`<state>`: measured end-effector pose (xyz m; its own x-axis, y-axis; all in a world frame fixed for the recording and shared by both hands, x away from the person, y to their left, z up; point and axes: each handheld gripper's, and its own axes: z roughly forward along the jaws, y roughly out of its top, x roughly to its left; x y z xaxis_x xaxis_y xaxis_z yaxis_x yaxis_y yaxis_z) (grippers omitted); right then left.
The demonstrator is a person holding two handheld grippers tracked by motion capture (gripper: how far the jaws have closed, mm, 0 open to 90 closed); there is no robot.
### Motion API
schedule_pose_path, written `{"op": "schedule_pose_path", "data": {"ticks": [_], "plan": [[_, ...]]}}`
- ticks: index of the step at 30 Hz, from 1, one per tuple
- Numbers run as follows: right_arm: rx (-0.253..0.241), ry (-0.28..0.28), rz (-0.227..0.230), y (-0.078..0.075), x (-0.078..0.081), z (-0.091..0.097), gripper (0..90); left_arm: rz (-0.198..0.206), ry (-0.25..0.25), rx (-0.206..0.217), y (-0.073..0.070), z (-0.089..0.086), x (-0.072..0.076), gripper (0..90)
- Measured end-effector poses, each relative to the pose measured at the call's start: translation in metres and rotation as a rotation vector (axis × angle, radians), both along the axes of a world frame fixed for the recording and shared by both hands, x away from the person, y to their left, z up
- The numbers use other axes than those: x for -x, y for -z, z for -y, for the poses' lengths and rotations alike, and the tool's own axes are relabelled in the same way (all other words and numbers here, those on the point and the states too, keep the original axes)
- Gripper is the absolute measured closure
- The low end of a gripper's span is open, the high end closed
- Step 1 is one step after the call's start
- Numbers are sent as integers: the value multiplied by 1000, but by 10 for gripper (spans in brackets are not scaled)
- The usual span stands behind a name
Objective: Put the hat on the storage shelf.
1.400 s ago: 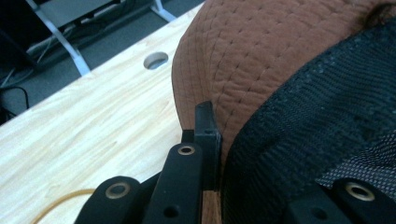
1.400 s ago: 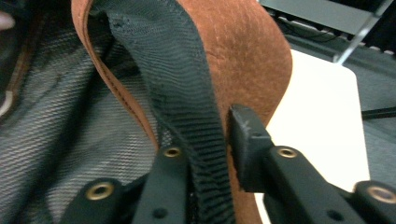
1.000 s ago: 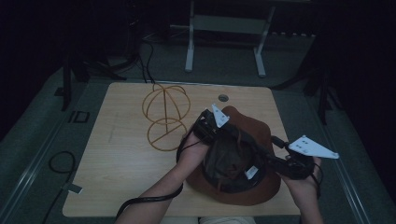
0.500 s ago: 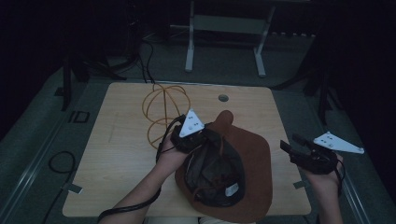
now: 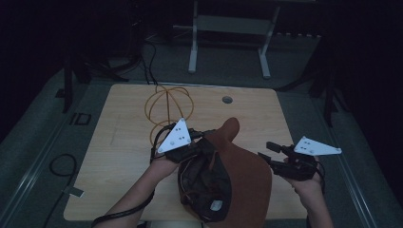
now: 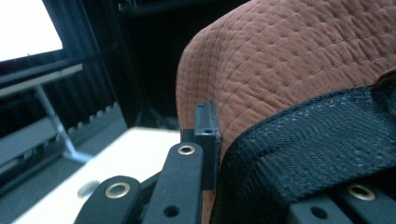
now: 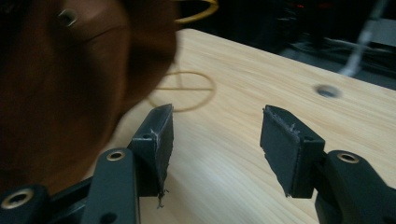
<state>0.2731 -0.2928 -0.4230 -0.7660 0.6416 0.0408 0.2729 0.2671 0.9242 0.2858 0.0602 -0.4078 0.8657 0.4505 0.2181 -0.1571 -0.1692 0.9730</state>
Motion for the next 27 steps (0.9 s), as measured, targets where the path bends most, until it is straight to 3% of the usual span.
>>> {"op": "schedule_pose_path", "data": {"ticks": [1,2,9,12,14,16,20,21,22,23,25,27], "plan": [[-5,-26,8,0,1,-5,436,0,0,0,0,0,0,861],[-15,-60,11,0,1,-11,434,28,2,28,-3,5,4,861],[-112,-250,-10,2,-1,-43,401,85,-1,47,-9,28,16,861],[-130,-274,-21,0,-4,-49,398,98,14,48,-9,37,20,861],[-142,-291,-26,0,-5,-53,397,113,29,21,-9,44,23,861],[-162,-316,-21,-1,-5,-57,397,106,47,24,-8,49,25,860],[-191,-354,-25,-4,-5,-59,457,87,54,25,-9,50,23,858],[-187,-367,-29,-7,-5,-60,531,77,63,16,-9,51,22,857],[-187,-367,-29,-7,-5,-60,531,77,63,16,-9,51,22,855],[-183,-382,-30,-8,-5,-61,629,63,81,5,-9,52,20,853],[-171,-388,-27,-10,-4,-62,721,53,90,4,-8,52,20,851],[-167,-385,-27,-10,-4,-61,721,53,90,4,-8,52,20,850]]}}
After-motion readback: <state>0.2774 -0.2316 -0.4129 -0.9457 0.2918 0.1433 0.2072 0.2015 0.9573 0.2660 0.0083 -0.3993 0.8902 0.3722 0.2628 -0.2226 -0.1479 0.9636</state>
